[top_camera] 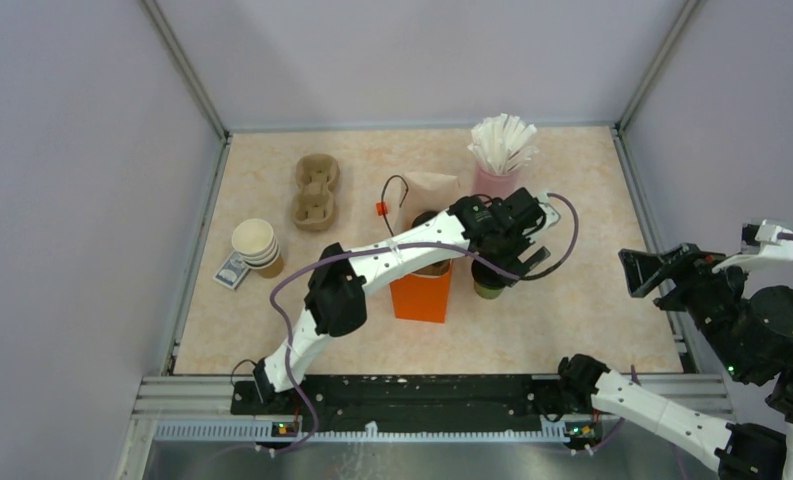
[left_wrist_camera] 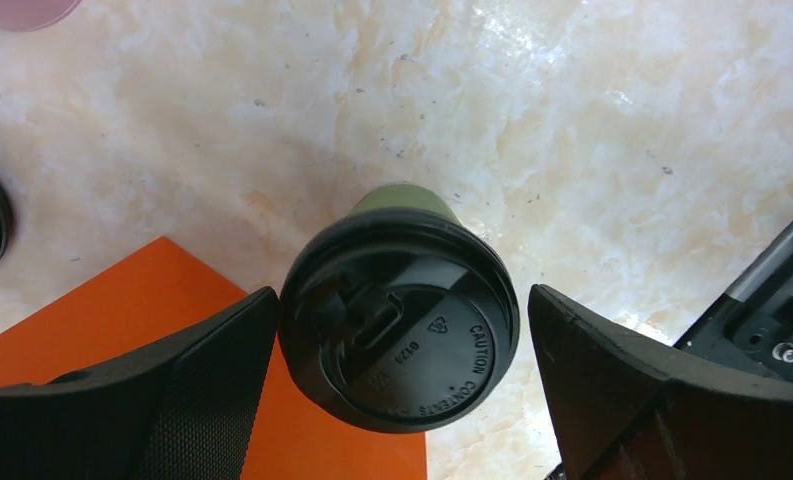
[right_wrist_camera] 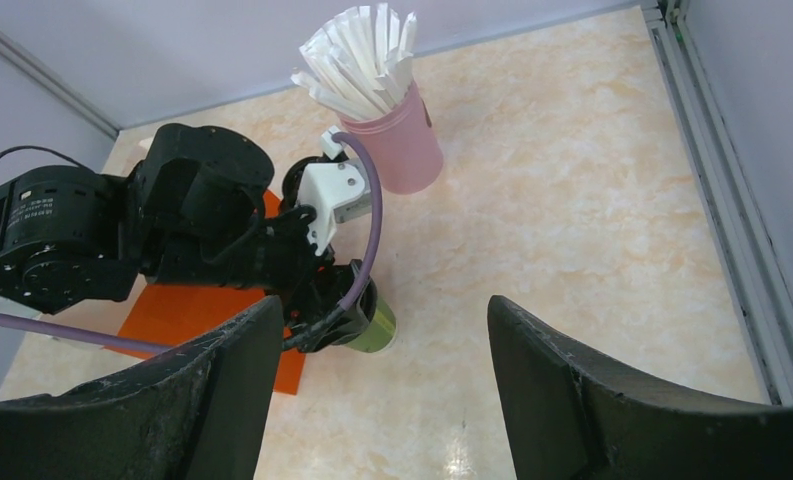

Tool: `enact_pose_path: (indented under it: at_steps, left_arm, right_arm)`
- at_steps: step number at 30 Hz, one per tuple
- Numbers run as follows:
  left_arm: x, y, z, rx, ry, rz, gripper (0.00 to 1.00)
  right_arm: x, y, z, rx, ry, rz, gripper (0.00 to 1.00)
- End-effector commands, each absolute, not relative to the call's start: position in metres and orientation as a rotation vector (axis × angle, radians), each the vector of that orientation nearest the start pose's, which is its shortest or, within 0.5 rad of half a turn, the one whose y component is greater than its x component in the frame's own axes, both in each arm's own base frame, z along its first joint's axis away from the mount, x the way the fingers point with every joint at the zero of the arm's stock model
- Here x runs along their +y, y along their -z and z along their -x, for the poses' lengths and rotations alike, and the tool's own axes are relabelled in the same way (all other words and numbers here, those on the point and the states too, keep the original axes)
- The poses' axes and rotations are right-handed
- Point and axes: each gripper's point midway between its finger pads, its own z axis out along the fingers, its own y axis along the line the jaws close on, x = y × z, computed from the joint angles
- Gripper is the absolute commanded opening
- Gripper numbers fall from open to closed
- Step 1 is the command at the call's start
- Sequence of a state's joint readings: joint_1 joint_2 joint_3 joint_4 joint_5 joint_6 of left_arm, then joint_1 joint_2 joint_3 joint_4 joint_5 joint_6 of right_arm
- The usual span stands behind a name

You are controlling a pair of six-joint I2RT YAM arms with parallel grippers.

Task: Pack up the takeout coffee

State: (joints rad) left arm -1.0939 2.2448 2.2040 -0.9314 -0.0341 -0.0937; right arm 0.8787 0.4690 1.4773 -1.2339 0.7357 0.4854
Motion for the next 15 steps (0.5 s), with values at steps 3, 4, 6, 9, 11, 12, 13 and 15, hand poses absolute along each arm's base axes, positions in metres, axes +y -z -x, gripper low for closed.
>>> enact_pose_path:
  at_steps: [3, 4, 6, 9, 11, 12, 13, 15]
  left_arm:
    - [-0.47, -0.17, -0.255, 2.222, 0.38, -1.218, 0.99]
    - [-0.469, -0.167, -0.255, 2.227, 0.378, -1.219, 0.99]
    - [-0.469, -0.164, -0.256, 2.23, 0.368, -1.222, 0.99]
    - [-0.468, -0.164, -0.257, 2.229, 0.365, -1.222, 0.99]
    - [-0.467, -0.165, -0.257, 2.225, 0.359, -1.228, 0.98]
    - [-0.467, -0.165, -0.257, 2.225, 0.355, -1.231, 0.96]
    - [-0.466, -0.164, -0.257, 2.226, 0.349, -1.238, 0.94]
    - [-0.464, -0.162, -0.255, 2.234, 0.343, -1.251, 0.92]
  right_arm:
    - [-0.013, -0.392, -0.124, 1.713, -0.352, -0.174, 0.73]
    - [-0.013, -0.393, -0.124, 1.712, -0.353, -0.171, 0.73]
    - [-0.013, -0.394, -0.124, 1.709, -0.351, -0.173, 0.73]
    - [-0.013, -0.394, -0.124, 1.707, -0.351, -0.173, 0.73]
    - [-0.013, -0.394, -0.124, 1.708, -0.351, -0.173, 0.73]
    - [-0.013, -0.394, -0.124, 1.71, -0.349, -0.172, 0.73]
    - [-0.013, -0.393, -0.124, 1.71, -0.349, -0.172, 0.73]
    - [-0.013, -0.393, -0.124, 1.71, -0.35, -0.172, 0.73]
